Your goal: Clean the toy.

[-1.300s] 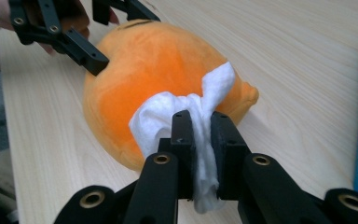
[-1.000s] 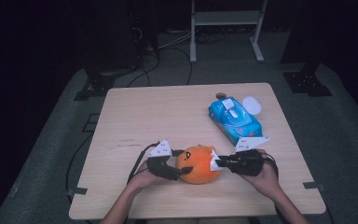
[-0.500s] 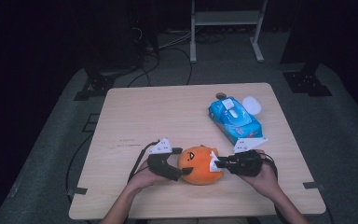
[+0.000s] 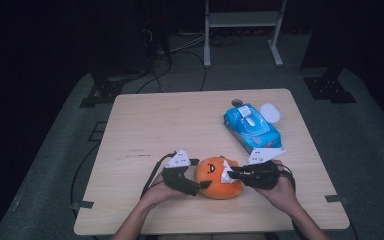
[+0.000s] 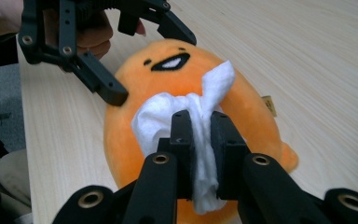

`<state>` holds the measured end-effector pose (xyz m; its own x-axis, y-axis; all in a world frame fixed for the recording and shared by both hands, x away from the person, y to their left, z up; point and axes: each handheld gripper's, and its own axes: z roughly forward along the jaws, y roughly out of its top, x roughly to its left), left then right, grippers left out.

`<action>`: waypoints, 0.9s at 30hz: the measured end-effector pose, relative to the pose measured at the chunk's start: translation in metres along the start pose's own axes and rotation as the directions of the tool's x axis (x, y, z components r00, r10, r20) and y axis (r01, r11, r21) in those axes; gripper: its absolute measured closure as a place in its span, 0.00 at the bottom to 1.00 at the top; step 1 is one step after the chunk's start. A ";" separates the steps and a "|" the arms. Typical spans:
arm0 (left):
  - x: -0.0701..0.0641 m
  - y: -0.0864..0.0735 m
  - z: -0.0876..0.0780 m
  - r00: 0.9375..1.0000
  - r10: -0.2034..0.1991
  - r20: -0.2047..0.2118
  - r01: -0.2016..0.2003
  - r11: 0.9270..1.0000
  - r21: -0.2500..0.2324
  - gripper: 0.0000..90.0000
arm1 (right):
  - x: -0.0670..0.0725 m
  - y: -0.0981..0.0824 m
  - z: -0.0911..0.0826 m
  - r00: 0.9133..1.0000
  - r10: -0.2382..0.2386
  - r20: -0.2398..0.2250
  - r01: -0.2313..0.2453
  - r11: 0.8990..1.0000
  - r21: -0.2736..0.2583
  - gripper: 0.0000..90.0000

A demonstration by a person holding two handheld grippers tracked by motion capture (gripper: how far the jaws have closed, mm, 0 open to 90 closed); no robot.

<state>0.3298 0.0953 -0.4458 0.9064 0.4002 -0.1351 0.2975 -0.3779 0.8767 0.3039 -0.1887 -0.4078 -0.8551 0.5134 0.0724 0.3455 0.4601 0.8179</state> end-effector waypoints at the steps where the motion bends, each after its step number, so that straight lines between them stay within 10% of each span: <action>1: -0.002 -0.001 0.001 1.000 0.015 0.008 -0.015 1.000 -0.005 0.16 | 0.000 0.000 -0.001 1.000 0.000 0.003 0.000 1.000 -0.002 0.89; 7: -0.018 0.003 0.001 0.984 0.179 0.009 -0.179 0.984 0.012 0.28 | 0.021 0.016 0.006 0.997 -0.077 -0.024 0.076 0.997 -0.022 0.88; 19: -0.002 -0.001 0.001 1.000 0.012 -0.004 -0.012 1.000 -0.021 0.28 | 0.005 0.000 -0.008 1.000 -0.021 0.011 0.021 1.000 -0.012 0.89; 23: -0.002 -0.001 0.001 0.999 0.035 0.005 -0.035 0.999 -0.019 0.16 | 0.021 0.006 0.006 0.995 -0.099 -0.007 0.099 0.995 0.028 0.88; 27: 0.001 -0.004 -0.003 0.999 0.024 0.041 -0.023 0.999 -0.035 0.16 | 0.011 0.002 0.005 0.999 -0.054 -0.007 0.054 0.998 0.014 0.88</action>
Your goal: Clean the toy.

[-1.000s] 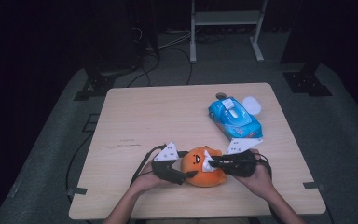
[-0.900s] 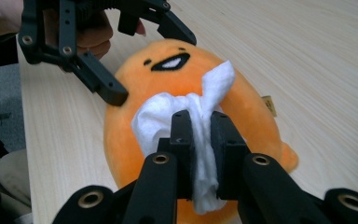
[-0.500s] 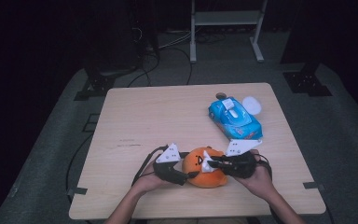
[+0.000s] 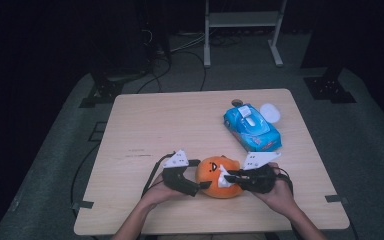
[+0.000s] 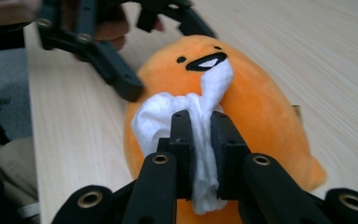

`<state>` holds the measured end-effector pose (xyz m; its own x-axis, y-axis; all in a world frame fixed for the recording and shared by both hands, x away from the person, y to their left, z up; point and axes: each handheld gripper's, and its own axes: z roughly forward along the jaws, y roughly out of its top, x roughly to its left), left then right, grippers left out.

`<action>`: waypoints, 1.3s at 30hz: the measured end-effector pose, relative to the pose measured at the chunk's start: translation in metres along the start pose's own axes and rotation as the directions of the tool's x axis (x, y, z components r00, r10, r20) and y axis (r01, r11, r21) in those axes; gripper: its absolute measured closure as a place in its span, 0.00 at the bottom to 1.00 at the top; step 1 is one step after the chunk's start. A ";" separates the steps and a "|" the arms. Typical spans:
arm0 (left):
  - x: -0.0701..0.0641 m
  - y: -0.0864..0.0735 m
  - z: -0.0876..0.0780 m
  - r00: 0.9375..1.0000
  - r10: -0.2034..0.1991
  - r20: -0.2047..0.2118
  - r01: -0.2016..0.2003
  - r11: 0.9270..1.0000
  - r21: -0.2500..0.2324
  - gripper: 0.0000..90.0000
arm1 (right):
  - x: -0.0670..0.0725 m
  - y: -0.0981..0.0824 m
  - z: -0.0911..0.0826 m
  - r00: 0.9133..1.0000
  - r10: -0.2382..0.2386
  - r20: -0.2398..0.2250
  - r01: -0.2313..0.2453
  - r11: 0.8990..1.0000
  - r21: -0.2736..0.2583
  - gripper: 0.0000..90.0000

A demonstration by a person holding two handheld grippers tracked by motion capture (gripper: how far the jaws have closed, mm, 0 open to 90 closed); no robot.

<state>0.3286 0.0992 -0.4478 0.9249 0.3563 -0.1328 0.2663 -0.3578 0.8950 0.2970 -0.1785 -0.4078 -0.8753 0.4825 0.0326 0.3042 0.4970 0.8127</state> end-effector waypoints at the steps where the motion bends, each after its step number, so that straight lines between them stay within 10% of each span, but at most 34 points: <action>1: -0.001 0.001 0.000 1.000 0.007 -0.002 -0.007 1.000 0.000 0.19 | -0.001 0.000 -0.002 1.000 0.008 0.004 -0.008 1.000 -0.005 0.88; 8: -0.001 0.001 0.002 0.999 -0.007 -0.040 0.007 1.000 0.010 0.28 | 0.016 0.008 0.004 0.998 -0.056 -0.015 0.057 0.998 0.005 0.88; 13: 0.002 -0.001 0.001 0.999 -0.022 -0.039 0.023 1.000 0.006 0.28 | 0.001 -0.002 -0.005 0.999 -0.035 -0.005 0.035 0.999 0.022 0.88; 20: 0.001 -0.001 0.000 0.999 0.008 -0.036 -0.008 1.000 0.014 0.28 | -0.020 -0.013 -0.019 0.998 0.032 0.056 -0.033 0.999 0.019 0.88; 26: -0.007 0.002 0.002 0.996 0.086 -0.036 -0.085 0.996 0.028 0.26 | -0.008 0.002 -0.009 1.000 -0.005 0.027 0.005 1.000 -0.008 0.88; 31: -0.003 0.000 0.007 1.000 0.015 -0.024 -0.014 1.000 0.022 0.14 | -0.012 -0.003 -0.007 1.000 0.015 0.008 -0.015 1.000 0.002 0.88; 36: -0.015 0.008 0.007 0.996 0.086 -0.036 -0.086 0.996 0.005 0.30 | -0.003 0.006 -0.010 1.000 -0.002 0.005 0.003 1.000 -0.030 0.88; 39: -0.029 0.014 0.010 0.978 0.202 -0.044 -0.201 0.979 0.029 0.32 | 0.013 0.020 -0.007 0.998 -0.062 -0.010 0.061 0.997 -0.053 0.88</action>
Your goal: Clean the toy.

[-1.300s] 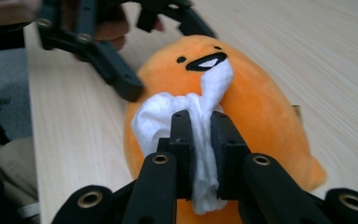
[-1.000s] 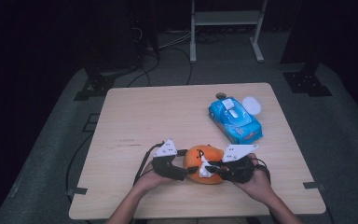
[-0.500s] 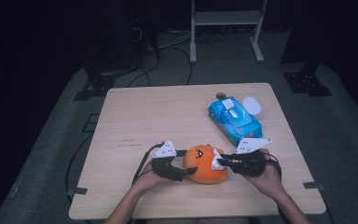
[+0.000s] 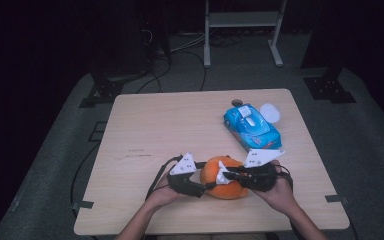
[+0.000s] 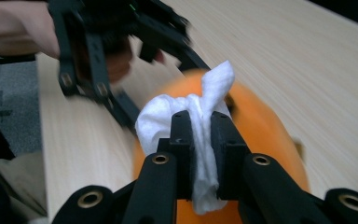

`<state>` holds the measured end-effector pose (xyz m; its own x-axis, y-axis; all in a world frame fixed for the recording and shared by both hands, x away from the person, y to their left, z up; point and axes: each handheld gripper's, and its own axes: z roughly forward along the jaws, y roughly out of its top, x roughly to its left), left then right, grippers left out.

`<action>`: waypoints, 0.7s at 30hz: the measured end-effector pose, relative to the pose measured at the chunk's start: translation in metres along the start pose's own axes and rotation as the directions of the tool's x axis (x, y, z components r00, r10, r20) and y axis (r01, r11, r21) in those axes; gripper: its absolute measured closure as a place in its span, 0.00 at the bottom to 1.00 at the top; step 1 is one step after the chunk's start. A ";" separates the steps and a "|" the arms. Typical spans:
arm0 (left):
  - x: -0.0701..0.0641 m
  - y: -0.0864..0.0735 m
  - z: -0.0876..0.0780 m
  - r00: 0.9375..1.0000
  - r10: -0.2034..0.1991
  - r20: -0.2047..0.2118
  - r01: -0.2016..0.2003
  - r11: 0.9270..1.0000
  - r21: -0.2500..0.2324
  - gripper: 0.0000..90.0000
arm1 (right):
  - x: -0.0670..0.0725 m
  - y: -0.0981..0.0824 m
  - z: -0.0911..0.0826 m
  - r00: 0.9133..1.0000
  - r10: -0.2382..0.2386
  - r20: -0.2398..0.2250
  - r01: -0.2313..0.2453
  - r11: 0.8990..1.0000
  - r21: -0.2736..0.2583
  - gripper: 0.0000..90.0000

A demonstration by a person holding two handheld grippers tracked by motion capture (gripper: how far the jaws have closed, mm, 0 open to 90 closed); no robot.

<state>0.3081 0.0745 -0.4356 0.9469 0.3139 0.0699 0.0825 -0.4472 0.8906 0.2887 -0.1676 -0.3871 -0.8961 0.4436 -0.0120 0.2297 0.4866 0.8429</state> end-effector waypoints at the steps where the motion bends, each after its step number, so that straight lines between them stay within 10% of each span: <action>1: -0.003 0.002 0.001 1.000 0.025 -0.006 -0.025 1.000 0.009 0.32 | 0.003 0.002 0.001 1.000 -0.013 0.005 0.013 1.000 0.001 0.88; 4: -0.003 0.000 0.000 0.999 0.035 -0.007 -0.035 0.999 0.022 0.33 | -0.001 0.002 -0.001 1.000 -0.020 0.019 0.019 1.000 0.010 0.88; 8: 0.005 -0.004 0.001 0.998 -0.060 0.002 0.060 0.998 0.009 0.24 | -0.021 -0.016 -0.009 0.998 0.047 0.051 -0.048 0.998 0.031 0.88; 11: 0.012 -0.004 0.002 0.972 -0.234 0.038 0.235 0.972 -0.019 0.17 | -0.026 -0.025 -0.012 0.995 0.080 0.052 -0.082 0.996 0.038 0.89; 12: 0.011 -0.003 0.003 0.971 -0.237 0.034 0.237 0.971 -0.016 0.19 | -0.026 -0.024 -0.012 0.995 0.083 0.051 -0.085 0.996 0.037 0.89; 14: 0.008 -0.002 0.002 0.985 -0.174 0.003 0.174 0.985 -0.011 0.26 | -0.023 -0.020 -0.011 0.996 0.064 0.054 -0.066 0.997 0.035 0.89; 21: -0.013 0.009 0.004 1.000 0.008 -0.027 -0.008 1.000 0.016 0.32 | 0.004 0.005 0.001 1.000 -0.028 0.007 0.028 1.000 0.014 0.88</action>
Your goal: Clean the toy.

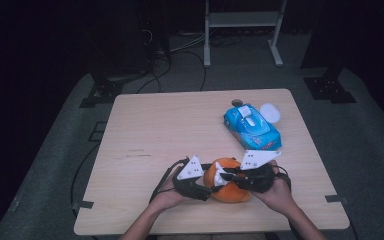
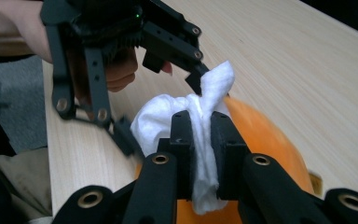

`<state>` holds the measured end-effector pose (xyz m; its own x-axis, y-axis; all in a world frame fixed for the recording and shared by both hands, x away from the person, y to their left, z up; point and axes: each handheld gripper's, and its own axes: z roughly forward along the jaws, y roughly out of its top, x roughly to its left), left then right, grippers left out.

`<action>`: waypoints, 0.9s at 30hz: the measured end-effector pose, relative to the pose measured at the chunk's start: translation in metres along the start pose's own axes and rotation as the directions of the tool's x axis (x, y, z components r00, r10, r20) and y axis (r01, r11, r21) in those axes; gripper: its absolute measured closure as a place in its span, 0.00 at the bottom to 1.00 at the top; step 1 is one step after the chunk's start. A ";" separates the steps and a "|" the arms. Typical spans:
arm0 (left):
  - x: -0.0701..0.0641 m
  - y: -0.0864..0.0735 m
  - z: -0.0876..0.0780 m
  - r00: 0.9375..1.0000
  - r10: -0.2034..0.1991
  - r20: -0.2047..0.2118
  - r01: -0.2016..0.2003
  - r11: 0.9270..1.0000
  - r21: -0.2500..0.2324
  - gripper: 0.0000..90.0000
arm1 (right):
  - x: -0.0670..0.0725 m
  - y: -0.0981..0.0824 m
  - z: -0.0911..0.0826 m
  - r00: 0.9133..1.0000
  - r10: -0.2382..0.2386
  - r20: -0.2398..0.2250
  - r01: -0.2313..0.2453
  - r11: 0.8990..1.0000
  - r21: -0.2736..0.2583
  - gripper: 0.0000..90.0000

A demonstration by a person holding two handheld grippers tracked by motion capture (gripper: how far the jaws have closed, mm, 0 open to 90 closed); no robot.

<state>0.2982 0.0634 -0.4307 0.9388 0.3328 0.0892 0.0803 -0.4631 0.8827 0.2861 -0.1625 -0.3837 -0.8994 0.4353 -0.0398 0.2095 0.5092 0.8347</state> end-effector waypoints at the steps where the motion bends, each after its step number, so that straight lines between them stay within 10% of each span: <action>1: 0.000 0.000 0.000 1.000 0.004 0.001 -0.004 1.000 -0.002 0.33 | -0.001 0.000 -0.001 1.000 -0.003 -0.001 0.003 1.000 0.003 0.88; 4: 0.003 -0.004 -0.001 1.000 -0.002 0.009 0.002 1.000 -0.001 0.33 | -0.012 -0.007 -0.007 0.999 0.029 0.032 -0.029 1.000 0.003 0.88; 11: 0.017 -0.011 0.002 0.987 -0.152 0.048 0.154 0.987 -0.042 0.23 | -0.031 -0.029 -0.015 0.993 0.108 0.057 -0.109 0.994 0.025 0.89; 21: -0.005 0.002 0.003 1.000 0.031 -0.004 -0.031 1.000 0.002 0.32 | 0.001 -0.002 -0.003 1.000 0.012 -0.003 -0.012 1.000 -0.003 0.88; 27: 0.000 -0.003 0.001 1.000 0.010 0.014 -0.010 1.000 -0.013 0.33 | -0.010 -0.005 -0.005 0.999 0.031 0.033 -0.031 0.999 -0.009 0.89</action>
<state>0.2987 0.0641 -0.4342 0.9440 0.3168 0.0921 0.0665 -0.4561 0.8874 0.2923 -0.1735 -0.3852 -0.8794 0.4751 -0.0316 0.2340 0.4890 0.8403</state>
